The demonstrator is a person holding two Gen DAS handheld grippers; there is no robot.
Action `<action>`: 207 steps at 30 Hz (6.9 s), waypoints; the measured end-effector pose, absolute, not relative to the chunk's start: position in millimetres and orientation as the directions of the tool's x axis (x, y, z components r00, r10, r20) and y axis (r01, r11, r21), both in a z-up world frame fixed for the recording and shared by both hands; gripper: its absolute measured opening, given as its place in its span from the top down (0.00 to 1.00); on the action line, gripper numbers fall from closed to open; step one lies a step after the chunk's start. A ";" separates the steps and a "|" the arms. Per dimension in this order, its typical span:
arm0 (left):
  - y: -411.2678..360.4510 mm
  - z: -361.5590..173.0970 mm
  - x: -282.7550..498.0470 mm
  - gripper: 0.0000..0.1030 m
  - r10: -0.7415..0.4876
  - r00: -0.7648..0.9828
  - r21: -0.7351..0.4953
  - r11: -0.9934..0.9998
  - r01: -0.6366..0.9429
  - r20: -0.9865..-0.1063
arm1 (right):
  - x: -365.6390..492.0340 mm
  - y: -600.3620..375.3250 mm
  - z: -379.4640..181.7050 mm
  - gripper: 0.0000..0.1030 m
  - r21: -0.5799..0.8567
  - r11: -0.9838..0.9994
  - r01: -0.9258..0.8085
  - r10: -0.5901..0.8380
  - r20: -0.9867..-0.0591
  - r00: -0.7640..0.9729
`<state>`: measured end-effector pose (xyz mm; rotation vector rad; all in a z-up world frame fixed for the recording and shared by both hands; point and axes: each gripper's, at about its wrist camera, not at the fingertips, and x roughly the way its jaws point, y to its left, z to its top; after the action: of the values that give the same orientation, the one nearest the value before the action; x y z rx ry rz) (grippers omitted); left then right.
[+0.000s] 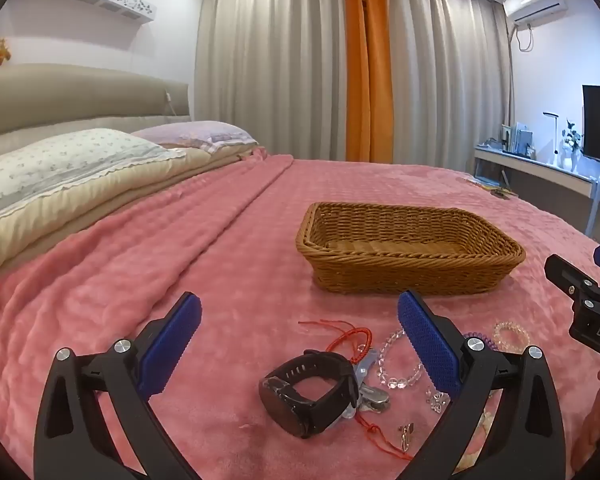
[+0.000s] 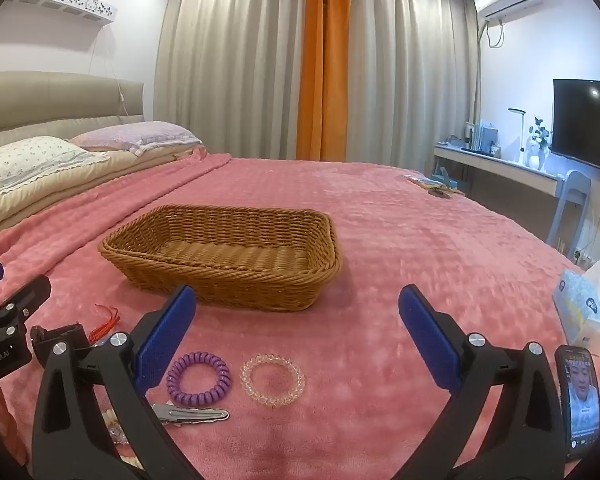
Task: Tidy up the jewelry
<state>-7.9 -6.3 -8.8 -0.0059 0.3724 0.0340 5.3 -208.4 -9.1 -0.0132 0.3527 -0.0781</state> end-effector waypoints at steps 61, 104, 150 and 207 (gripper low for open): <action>-6.5 -11.1 -8.5 0.07 0.032 0.930 0.003 0.999 -0.034 -0.366 | 5.6 -209.0 -11.7 0.06 -0.022 0.997 0.079 -0.082 -0.342 0.936; 57.7 -55.1 97.8 0.47 -0.447 0.291 -0.364 0.883 0.296 -0.846 | 78.1 -229.0 -66.8 0.82 0.036 0.993 -0.113 0.098 -0.795 0.599; -29.7 31.2 199.7 0.97 -0.359 0.622 -0.263 0.933 0.244 -0.696 | 192.0 -233.0 -2.8 0.93 0.044 0.997 -0.067 0.079 -0.682 0.727; 21.5 -56.9 53.4 0.68 -0.433 0.461 -0.292 0.892 0.346 -0.775 | 71.1 -184.2 -62.7 0.64 0.102 0.968 -0.228 0.222 -0.769 0.600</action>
<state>53.4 21.5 -56.9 -0.0972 0.9809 -0.4802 71.1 -184.2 -62.7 -0.0074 0.8898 0.2610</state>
